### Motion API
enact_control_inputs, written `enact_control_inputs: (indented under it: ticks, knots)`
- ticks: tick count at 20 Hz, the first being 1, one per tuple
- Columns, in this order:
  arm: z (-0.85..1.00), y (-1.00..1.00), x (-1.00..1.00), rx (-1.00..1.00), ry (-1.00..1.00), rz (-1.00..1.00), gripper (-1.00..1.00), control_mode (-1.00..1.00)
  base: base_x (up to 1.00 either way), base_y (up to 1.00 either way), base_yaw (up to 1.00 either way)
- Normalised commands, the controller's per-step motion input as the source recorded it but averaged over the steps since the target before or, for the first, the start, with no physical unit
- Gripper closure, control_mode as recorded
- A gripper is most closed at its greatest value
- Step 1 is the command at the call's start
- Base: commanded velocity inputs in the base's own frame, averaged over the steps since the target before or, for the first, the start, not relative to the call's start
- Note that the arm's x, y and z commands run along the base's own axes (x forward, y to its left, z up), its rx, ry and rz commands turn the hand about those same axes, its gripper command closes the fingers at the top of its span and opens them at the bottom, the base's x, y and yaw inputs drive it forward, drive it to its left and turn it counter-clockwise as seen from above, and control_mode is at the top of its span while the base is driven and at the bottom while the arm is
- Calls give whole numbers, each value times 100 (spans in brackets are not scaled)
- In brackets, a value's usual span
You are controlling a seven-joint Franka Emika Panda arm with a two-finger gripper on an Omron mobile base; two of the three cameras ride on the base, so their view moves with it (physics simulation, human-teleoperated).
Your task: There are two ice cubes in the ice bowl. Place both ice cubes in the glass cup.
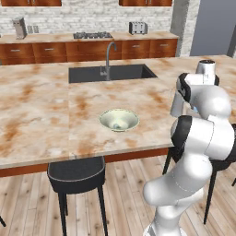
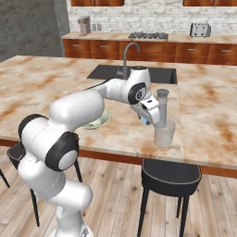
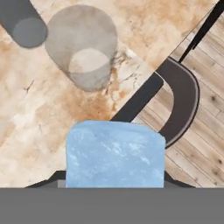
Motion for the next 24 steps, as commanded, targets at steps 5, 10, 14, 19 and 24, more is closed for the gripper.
enact_control_inputs:
  ticks: [5, 10, 14, 19, 24]
  knots:
    - [0, -47, 0, 17, -1, -27, 100, -100, 0, 0, 0]
    - [0, -12, 0, 12, 0, -14, 100, -100, 0, 0, 0]
    - [-4, -1, 19, -7, -3, 2, 100, -100, 0, 0, 0]
    - [-7, -12, 52, -3, -4, 0, 100, -100, 0, 0, 0]
    - [-7, -22, 54, 0, 0, 0, 100, -100, 0, 0, 0]
